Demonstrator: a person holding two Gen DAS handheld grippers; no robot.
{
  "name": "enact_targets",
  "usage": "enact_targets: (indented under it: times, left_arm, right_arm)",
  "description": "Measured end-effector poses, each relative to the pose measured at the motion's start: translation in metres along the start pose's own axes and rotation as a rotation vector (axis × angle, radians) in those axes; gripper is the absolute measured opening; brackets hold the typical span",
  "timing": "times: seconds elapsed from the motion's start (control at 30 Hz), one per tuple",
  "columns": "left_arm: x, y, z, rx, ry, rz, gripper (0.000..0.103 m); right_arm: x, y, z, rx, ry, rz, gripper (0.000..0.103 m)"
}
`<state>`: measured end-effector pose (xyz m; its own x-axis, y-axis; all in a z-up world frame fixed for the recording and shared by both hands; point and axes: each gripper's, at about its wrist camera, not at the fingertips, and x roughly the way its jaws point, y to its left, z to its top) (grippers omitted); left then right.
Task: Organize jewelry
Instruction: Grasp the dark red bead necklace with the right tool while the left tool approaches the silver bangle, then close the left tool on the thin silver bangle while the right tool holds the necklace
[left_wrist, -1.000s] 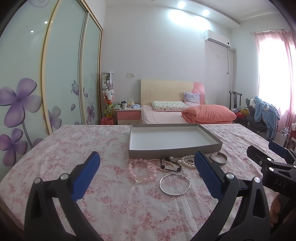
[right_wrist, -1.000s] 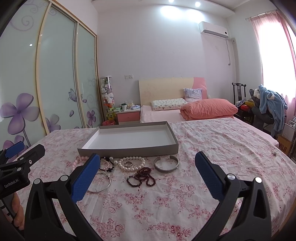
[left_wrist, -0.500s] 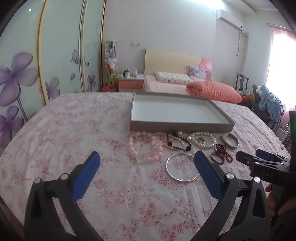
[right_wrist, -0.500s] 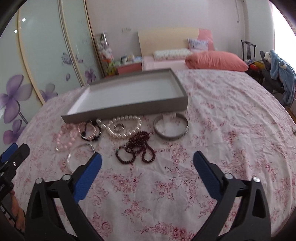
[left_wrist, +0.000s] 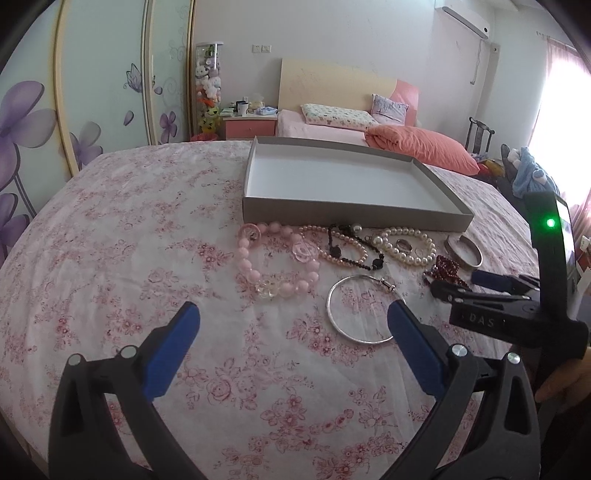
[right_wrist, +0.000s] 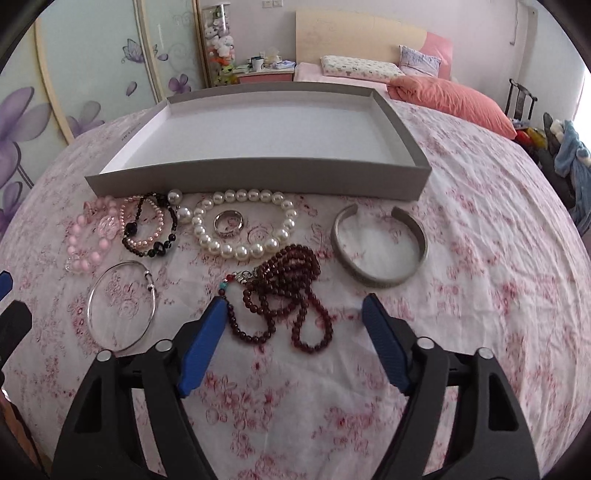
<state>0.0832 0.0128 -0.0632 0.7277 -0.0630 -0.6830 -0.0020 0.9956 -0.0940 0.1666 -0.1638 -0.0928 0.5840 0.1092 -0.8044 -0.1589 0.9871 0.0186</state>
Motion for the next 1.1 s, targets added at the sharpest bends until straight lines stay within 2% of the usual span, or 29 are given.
enact_targets:
  times: [0.03, 0.1, 0.17, 0.27, 0.37, 0.53, 0.63, 0.87, 1.1]
  left_arm:
    - [0.001, -0.001, 0.0, 0.005, 0.004, -0.001, 0.099]
    - [0.002, -0.004, 0.001, 0.013, 0.011, -0.007, 0.099]
    - [0.004, -0.008, 0.001, 0.026, 0.017, -0.015, 0.099]
    - [0.008, -0.016, 0.001, 0.047, 0.031, -0.026, 0.099]
    - [0.014, -0.022, 0.002, 0.064, 0.052, -0.038, 0.098]
    - [0.029, -0.033, 0.003, 0.07, 0.115, -0.048, 0.084]
    - [0.04, -0.041, 0.004, 0.069, 0.161, -0.056, 0.084]
    - [0.065, -0.061, 0.008, 0.081, 0.233, -0.005, 0.085]
    - [0.083, -0.073, 0.016, 0.088, 0.24, 0.059, 0.088]
  right_arm:
    - [-0.002, 0.001, -0.001, -0.005, -0.007, 0.006, 0.061]
    - [-0.002, 0.001, 0.001, -0.012, -0.017, 0.013, 0.039]
    - [-0.007, 0.0, -0.004, -0.013, -0.024, 0.025, 0.024]
    - [-0.008, -0.006, -0.007, 0.005, -0.027, 0.038, 0.012]
    - [-0.011, -0.015, -0.01, 0.026, -0.029, 0.028, 0.01]
    - [-0.012, -0.033, -0.012, 0.079, -0.034, 0.007, 0.01]
    - [-0.012, -0.034, -0.013, 0.076, -0.041, 0.0, 0.01]
    - [-0.012, -0.035, -0.014, 0.074, -0.048, 0.002, 0.01]
    - [-0.012, -0.036, -0.016, 0.084, -0.049, 0.014, 0.01]
